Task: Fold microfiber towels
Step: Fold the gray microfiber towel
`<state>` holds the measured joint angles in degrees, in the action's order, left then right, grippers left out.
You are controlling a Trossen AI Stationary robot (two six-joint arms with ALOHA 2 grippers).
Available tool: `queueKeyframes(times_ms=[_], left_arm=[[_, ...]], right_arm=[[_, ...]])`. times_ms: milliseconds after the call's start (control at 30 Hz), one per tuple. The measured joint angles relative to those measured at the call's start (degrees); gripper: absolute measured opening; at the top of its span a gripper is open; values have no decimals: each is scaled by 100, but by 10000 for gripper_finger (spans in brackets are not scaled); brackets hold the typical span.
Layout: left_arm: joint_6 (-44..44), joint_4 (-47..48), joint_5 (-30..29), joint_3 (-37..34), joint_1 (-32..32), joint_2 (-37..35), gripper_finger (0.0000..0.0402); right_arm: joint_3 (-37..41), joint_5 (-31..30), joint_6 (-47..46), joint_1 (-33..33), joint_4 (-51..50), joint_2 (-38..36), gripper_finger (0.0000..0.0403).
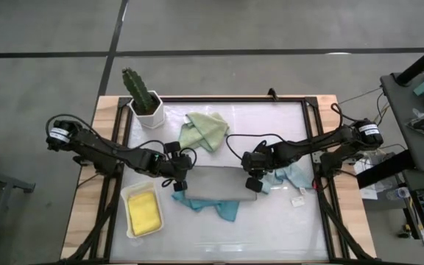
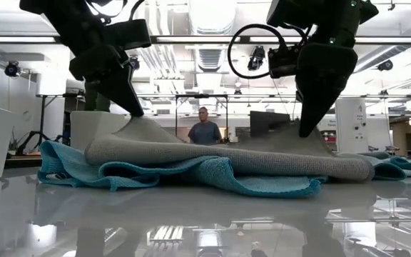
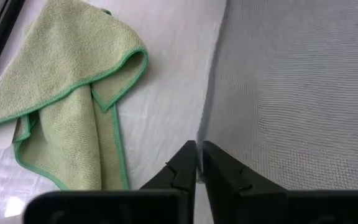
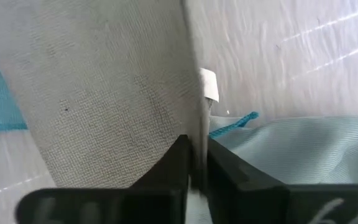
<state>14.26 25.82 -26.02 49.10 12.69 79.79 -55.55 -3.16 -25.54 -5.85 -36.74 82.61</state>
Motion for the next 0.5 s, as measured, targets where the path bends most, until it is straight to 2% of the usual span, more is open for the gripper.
queueKeyframes(times_ms=[200,333,500], left_arm=[[32,-14,-216,0,1,0,78],[33,-120,-313,-2,2,0,108],[39,-297,176,96,153,0,114]], right_arm=[[-4,-4,0,0,10,0,100],[-72,2,0,0,-34,-2,133],[-144,17,0,-104,-173,-28,156]])
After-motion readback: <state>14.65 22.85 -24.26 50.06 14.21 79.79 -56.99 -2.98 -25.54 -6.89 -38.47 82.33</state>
